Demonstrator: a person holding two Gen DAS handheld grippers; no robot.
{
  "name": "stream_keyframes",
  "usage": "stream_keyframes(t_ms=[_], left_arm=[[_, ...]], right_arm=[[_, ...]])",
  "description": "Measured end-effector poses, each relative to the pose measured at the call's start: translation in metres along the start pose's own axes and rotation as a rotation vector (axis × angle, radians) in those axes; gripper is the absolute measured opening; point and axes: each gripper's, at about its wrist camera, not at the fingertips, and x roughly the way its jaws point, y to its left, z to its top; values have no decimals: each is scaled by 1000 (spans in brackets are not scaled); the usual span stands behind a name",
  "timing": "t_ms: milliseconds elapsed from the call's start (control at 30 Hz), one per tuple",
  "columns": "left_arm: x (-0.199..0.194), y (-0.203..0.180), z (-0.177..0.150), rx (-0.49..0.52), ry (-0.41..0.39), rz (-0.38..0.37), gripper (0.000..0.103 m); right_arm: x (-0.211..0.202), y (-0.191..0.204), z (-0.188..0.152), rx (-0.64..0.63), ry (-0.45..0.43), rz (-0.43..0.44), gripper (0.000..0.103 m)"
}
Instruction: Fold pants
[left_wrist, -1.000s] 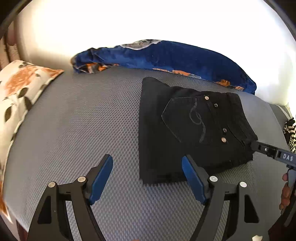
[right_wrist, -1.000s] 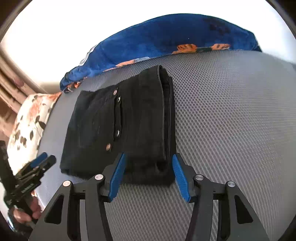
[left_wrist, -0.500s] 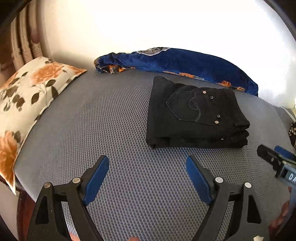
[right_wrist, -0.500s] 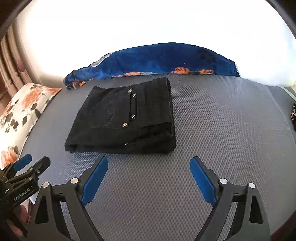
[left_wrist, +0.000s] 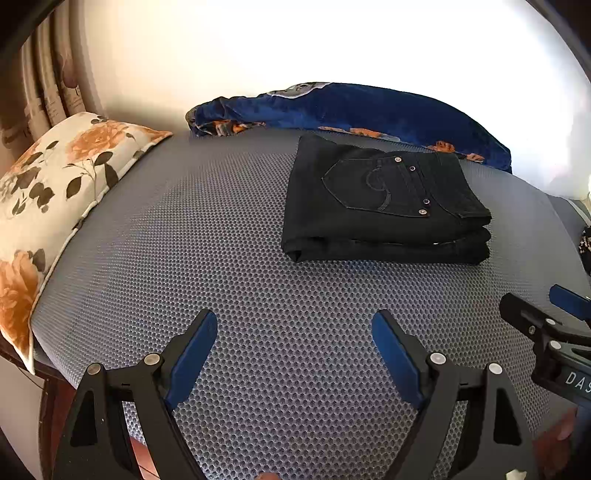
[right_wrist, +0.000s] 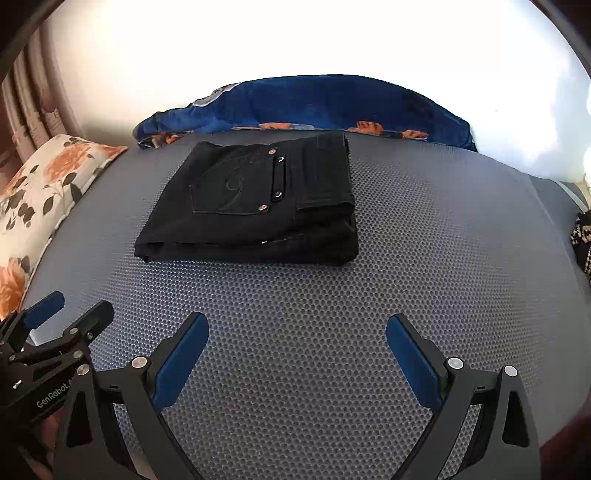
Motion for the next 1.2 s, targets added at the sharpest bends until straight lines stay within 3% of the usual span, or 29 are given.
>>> stream_keyframes(t_ms=[1200], left_arm=[[11, -2, -2, 22, 23, 26, 84]], right_arm=[[16, 2, -3, -2, 50, 8, 97]])
